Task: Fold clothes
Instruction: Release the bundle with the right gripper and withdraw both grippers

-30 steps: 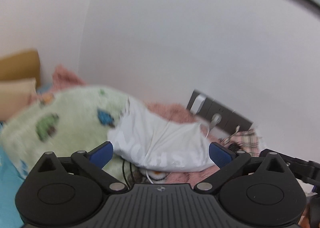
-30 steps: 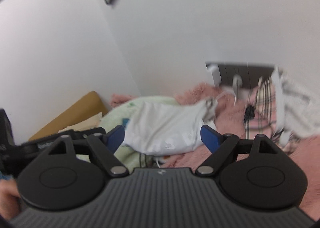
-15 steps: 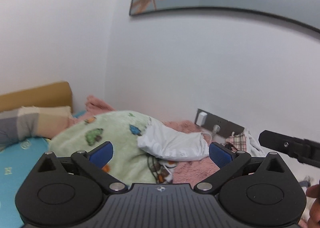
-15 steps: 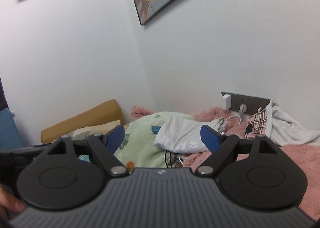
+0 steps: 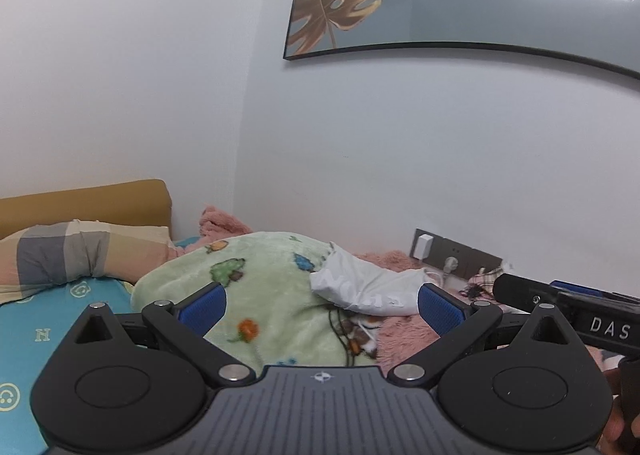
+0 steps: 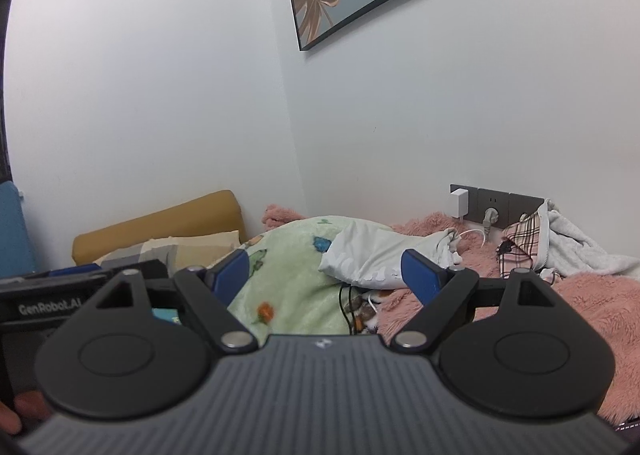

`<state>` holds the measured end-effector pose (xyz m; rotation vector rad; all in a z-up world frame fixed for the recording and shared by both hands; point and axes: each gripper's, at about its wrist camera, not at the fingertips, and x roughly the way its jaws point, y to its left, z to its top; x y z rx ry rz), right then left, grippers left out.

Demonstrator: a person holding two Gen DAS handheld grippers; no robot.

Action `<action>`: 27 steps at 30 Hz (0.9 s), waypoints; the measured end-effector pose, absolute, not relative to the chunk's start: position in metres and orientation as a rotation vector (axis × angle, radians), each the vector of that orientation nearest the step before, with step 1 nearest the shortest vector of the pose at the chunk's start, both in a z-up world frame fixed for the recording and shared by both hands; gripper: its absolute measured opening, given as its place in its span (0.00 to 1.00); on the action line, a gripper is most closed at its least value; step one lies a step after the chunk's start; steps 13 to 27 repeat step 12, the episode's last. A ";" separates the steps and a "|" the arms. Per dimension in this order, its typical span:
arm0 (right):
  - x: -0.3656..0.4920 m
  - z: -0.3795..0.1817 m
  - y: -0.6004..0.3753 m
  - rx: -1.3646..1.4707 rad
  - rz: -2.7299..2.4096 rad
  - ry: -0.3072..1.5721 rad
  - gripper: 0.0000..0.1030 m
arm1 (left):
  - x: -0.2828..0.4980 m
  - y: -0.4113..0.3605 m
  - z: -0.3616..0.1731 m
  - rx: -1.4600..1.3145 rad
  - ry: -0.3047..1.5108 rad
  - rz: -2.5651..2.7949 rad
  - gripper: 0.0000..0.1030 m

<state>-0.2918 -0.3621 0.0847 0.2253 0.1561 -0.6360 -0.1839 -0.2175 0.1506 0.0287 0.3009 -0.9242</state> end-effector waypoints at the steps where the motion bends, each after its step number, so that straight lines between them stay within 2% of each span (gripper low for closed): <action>1: -0.289 0.082 -0.360 0.220 -0.638 0.157 0.83 | -0.181 -0.217 0.147 0.028 0.300 -0.919 1.00; 10: -0.273 0.066 -0.357 0.204 -0.652 0.181 0.82 | -0.162 -0.215 0.127 0.013 0.350 -0.874 1.00; 27: -0.273 0.064 -0.360 0.216 -0.658 0.182 0.82 | -0.160 -0.214 0.126 0.012 0.354 -0.873 1.00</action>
